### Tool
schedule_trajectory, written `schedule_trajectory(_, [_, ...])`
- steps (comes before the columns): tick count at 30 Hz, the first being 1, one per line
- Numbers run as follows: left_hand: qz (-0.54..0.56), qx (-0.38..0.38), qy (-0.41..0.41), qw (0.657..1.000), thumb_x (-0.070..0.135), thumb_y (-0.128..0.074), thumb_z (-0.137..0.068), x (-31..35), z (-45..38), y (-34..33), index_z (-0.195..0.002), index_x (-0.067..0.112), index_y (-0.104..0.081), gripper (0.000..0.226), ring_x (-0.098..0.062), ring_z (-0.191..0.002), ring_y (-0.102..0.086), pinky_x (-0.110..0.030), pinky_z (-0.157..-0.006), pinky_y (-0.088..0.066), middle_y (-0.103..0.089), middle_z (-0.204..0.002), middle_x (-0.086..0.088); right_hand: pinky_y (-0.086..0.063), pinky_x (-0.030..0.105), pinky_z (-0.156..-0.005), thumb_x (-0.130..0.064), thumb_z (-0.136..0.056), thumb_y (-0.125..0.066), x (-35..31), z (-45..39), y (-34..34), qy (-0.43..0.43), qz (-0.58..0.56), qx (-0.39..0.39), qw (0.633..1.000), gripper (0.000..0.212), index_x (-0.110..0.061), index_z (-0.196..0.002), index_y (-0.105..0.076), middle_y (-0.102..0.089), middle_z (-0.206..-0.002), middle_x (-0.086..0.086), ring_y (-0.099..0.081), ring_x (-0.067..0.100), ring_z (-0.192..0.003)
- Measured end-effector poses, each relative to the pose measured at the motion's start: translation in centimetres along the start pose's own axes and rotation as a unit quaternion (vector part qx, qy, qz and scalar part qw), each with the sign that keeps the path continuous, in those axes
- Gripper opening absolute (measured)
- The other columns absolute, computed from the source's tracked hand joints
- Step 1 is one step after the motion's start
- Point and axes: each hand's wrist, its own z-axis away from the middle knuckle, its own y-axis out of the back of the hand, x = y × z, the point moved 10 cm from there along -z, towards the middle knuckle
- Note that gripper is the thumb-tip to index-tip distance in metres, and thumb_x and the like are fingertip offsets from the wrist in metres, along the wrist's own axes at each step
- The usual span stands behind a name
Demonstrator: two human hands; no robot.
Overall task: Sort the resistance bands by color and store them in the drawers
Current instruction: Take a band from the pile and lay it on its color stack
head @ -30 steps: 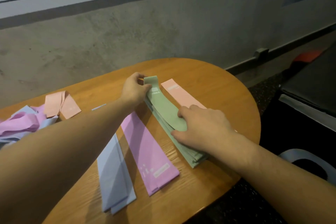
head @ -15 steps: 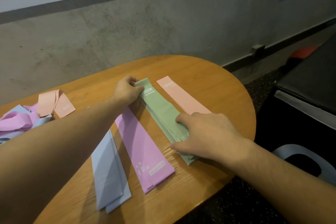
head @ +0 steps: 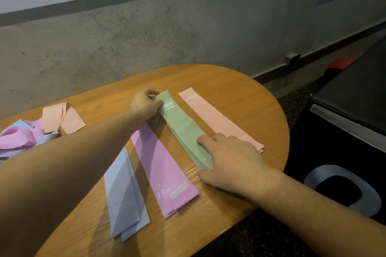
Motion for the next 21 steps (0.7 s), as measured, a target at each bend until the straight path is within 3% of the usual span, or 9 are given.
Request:
schedule_trajectory(4, [0.005,-0.007,0.011,1.000,0.015,-0.070,-0.094,0.09,-0.05,-0.23,-0.121,0.021,-0.061,0.029,-0.027,-0.097,-0.068,-0.044,-0.088,-0.060,-0.063,-0.106,-0.007,-0.057,0.042,-0.087,-0.055,-0.089,-0.061,-0.01,0.07,-0.19,-0.005,-0.020,0.005,1.000,0.067,-0.037,-0.144,-0.026,-0.048,-0.135,0.000,-0.054,0.024,-0.115])
schedule_trajectory(8, [0.046,-0.019,0.020,0.999,0.007,-0.067,-0.094,0.13,0.02,-0.65,-0.118,0.018,-0.060,0.027,-0.025,-0.082,-0.068,-0.043,-0.084,-0.060,-0.060,-0.090,-0.002,-0.055,0.041,-0.084,-0.049,-0.090,-0.063,-0.34,-0.04,-0.27,-0.014,-0.024,0.010,1.000,0.063,-0.035,-0.140,-0.029,-0.048,-0.130,0.002,-0.053,0.025,-0.114])
schedule_trajectory(12, [0.057,-0.009,0.014,0.998,0.008,-0.070,-0.093,0.00,-0.30,-0.35,-0.116,0.018,-0.062,0.027,-0.030,-0.099,-0.070,-0.044,-0.090,-0.059,-0.061,-0.096,-0.003,-0.056,0.040,-0.084,-0.049,-0.089,-0.063,-0.40,-0.12,-0.28,-0.024,-0.024,0.011,0.999,0.062,-0.035,-0.139,-0.029,-0.048,-0.129,0.002,-0.053,0.025,-0.113])
schedule_trajectory(17, [0.063,-0.008,0.016,0.998,0.011,-0.070,-0.093,-0.12,-0.33,-0.52,-0.122,0.016,-0.061,0.030,-0.025,-0.092,-0.069,-0.041,-0.088,-0.060,-0.060,-0.096,-0.001,-0.056,0.041,-0.085,-0.050,-0.090,-0.061,-0.41,-0.05,-0.23,-0.030,-0.016,0.008,0.999,0.063,-0.035,-0.141,-0.028,-0.048,-0.131,0.002,-0.053,0.025,-0.113])
schedule_trajectory(21, [0.051,-0.006,0.007,0.999,0.021,-0.070,-0.094,-0.56,-0.07,0.22,-0.125,0.018,-0.058,0.034,-0.026,-0.094,-0.069,-0.045,-0.089,-0.060,-0.060,-0.117,-0.007,-0.056,0.044,-0.085,-0.059,-0.088,-0.056,-0.35,0.13,0.15,-0.030,0.006,0.009,0.999,0.067,-0.038,-0.144,-0.026,-0.048,-0.135,0.000,-0.054,0.024,-0.114])
